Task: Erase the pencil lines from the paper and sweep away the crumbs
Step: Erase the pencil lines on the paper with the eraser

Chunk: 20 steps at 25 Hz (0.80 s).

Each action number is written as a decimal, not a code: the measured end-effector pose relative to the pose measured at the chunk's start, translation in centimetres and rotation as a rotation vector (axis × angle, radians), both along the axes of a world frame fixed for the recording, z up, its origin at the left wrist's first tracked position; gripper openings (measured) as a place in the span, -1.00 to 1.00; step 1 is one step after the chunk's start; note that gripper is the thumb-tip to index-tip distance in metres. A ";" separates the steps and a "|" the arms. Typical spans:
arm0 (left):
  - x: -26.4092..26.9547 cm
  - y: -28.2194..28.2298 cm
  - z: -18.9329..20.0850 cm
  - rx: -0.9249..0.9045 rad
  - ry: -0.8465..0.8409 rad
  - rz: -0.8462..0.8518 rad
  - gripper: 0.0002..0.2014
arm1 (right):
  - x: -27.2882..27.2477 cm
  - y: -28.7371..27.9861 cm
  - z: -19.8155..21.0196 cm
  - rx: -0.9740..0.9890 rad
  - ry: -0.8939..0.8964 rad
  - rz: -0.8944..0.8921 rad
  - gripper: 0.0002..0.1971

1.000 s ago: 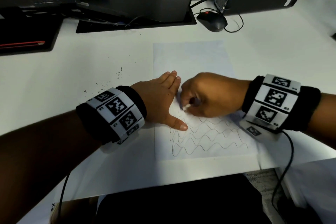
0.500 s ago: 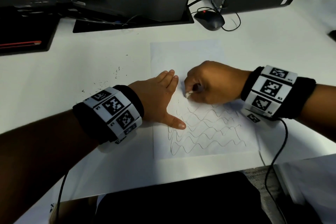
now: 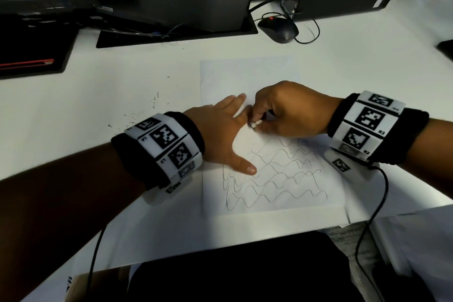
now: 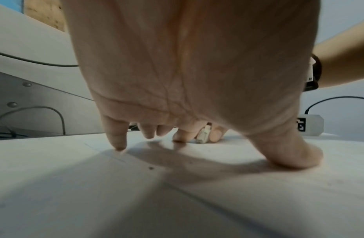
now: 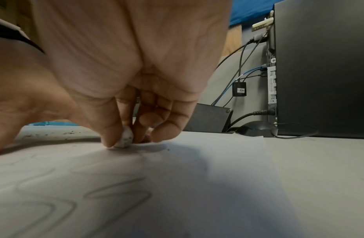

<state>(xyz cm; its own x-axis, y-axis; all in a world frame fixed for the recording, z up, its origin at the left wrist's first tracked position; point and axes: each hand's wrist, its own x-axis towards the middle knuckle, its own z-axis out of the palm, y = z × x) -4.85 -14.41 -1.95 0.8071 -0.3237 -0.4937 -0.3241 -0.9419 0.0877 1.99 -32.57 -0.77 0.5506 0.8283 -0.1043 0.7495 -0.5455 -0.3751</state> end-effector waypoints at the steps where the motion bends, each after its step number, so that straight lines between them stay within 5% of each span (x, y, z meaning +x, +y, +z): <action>1: 0.2 -0.3 -0.2 -0.021 -0.012 -0.016 0.26 | -0.1 0.1 0.1 0.002 -0.005 0.002 -0.89; 6: 0.4 -0.7 -0.6 -0.001 0.019 -0.013 0.18 | -2.2 -0.2 -0.1 -0.007 0.062 0.183 -0.91; 20: 0.3 -0.7 -0.7 0.006 0.018 -0.012 0.30 | -2.0 -0.7 0.2 -0.010 0.052 0.121 -0.88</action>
